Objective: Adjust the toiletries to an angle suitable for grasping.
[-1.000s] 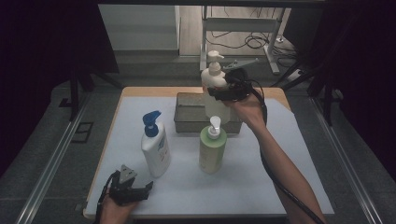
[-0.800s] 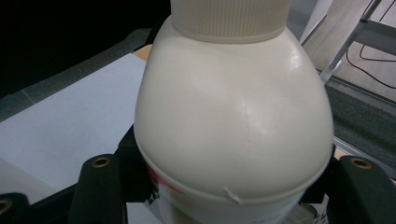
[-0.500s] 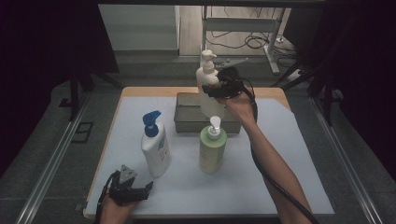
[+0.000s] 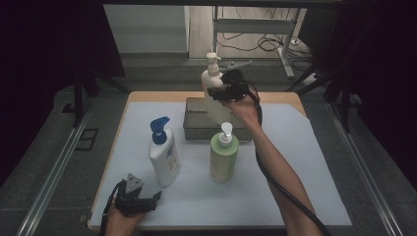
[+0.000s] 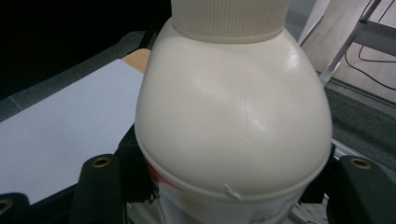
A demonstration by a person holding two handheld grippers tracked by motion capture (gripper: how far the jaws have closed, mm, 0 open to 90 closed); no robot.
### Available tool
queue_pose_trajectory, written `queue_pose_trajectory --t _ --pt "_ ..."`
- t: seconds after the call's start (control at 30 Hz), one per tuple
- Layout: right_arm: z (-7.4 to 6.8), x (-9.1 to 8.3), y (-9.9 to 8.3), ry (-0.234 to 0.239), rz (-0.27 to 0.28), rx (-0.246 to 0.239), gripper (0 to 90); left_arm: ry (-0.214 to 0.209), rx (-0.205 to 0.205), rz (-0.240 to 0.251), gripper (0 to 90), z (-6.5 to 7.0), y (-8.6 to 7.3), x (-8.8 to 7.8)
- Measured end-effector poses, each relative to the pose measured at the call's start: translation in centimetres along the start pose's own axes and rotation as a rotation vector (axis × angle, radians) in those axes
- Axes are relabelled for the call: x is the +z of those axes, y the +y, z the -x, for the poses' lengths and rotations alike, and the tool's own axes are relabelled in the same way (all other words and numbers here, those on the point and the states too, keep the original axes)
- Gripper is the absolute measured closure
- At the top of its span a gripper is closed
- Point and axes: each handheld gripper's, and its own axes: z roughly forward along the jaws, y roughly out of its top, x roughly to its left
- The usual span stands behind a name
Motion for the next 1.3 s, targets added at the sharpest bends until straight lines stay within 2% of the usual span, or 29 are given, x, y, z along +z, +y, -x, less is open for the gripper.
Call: queue_pose_trajectory --t 0.5,0.8,1.3 --pt "0.0 3.0 -0.7 0.006 -0.012 0.004 37.7 0.000 0.000 0.000 12.1 0.0 0.0 0.0" --pt "-0.1 3.7 -1.4 0.004 -0.015 0.004 37.7 0.000 0.000 0.000 12.1 0.0 0.0 0.0" --pt "-0.4 4.5 -3.1 0.032 -0.040 0.004 37.6 0.000 -0.001 0.000 12.1 0.0 0.0 0.0"
